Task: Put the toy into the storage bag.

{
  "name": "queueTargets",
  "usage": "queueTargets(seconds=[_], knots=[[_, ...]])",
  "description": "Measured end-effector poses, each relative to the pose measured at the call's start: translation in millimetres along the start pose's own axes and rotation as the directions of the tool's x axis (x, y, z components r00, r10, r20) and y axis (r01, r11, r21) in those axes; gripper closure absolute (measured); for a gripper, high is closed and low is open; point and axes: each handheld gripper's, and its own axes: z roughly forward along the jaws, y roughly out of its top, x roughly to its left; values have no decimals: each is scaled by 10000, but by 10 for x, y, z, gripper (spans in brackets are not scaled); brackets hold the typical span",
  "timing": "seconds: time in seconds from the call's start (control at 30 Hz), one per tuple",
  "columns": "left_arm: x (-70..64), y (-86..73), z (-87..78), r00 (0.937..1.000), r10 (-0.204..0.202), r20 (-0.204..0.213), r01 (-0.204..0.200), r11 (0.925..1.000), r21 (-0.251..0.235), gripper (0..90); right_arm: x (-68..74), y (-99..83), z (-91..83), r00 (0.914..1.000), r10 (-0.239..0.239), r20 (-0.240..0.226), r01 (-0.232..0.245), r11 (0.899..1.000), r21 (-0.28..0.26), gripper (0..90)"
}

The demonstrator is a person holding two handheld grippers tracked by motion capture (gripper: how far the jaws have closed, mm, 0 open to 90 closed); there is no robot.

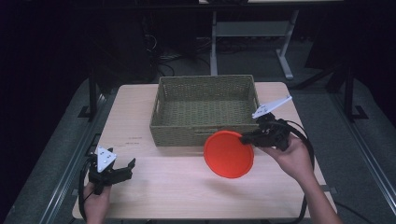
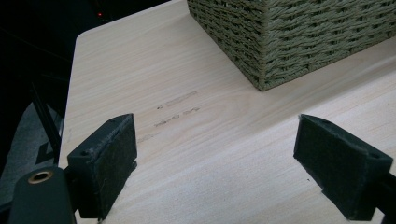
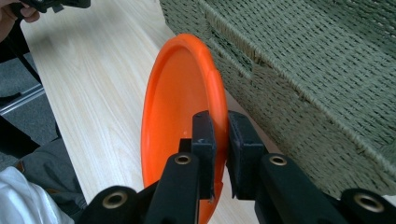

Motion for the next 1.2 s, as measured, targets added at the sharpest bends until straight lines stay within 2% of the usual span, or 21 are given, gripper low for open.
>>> queueTargets(seconds=[0.4, 0.87, 1.2], knots=[[-1, -2, -1, 10000, 22, -16, -22, 10000, -20, 129, 26, 166, -40, 9998, -147, 163, 145, 9999, 73, 820], [1, -2, 2, 10000, -30, 4, 30, 10000, 14, 129, 10, 471, -236, 9980, -502, 383, 497, 9987, 128, 819], [3, 0, -4, 10000, 35, -23, -35, 10000, 32, 129, -16, 688, -416, 9966, -622, 539, 629, 9979, -124, 819]])
